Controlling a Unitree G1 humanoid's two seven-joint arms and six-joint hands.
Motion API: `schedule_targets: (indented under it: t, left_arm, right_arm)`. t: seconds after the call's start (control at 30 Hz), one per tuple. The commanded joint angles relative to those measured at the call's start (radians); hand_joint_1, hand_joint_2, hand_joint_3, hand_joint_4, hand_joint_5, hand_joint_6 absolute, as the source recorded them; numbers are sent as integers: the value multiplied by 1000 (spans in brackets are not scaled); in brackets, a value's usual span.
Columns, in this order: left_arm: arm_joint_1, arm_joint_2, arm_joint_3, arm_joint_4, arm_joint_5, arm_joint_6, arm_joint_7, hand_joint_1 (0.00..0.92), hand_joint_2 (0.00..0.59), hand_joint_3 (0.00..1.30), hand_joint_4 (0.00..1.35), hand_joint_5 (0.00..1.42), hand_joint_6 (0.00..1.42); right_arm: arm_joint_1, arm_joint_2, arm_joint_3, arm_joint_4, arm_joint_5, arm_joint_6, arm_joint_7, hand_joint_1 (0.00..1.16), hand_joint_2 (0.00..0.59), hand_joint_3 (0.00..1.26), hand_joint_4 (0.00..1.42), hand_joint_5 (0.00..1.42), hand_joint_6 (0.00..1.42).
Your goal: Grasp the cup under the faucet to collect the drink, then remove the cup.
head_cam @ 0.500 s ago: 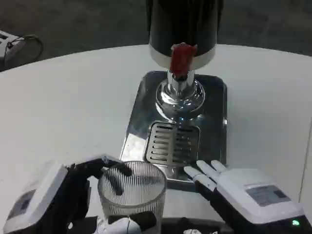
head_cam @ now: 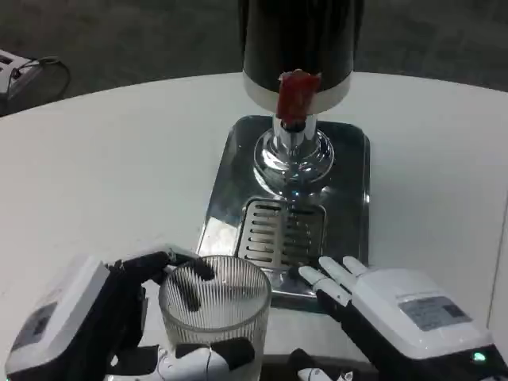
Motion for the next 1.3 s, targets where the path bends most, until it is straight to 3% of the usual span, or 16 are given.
schedule_targets:
  t: [0.03, 0.43, 0.63, 1.03, 1.3]
  left_arm:
    - [-20, -9, 8, 14, -2, -8, 25, 416, 29, 1069, 1151, 1352, 1424]
    - [-111, -23, 8, 86, 10, 7, 58, 416, 29, 1068, 1151, 1339, 1424]
    - [-172, -14, 1, 161, 26, 10, 84, 416, 29, 1068, 1151, 1339, 1424]
    - [-442, 40, 9, 465, 84, 47, 174, 416, 29, 1068, 1151, 1339, 1424]
    - [-639, 56, -45, 641, 110, 60, 211, 416, 29, 1068, 1151, 1339, 1424]
  right_arm:
    - [1, 1, -6, 5, 8, -3, 7, 290, 444, 83, 0, 0, 44]
    - [36, -1, -35, -15, 17, -8, -2, 290, 444, 83, 0, 0, 44]
    - [87, -10, -89, -51, 33, -7, -3, 290, 444, 83, 0, 0, 44]
    - [141, -15, -123, -87, 51, -21, -10, 290, 444, 83, 0, 0, 44]
    - [171, -28, -151, -111, 75, -44, -16, 290, 444, 83, 0, 0, 53]
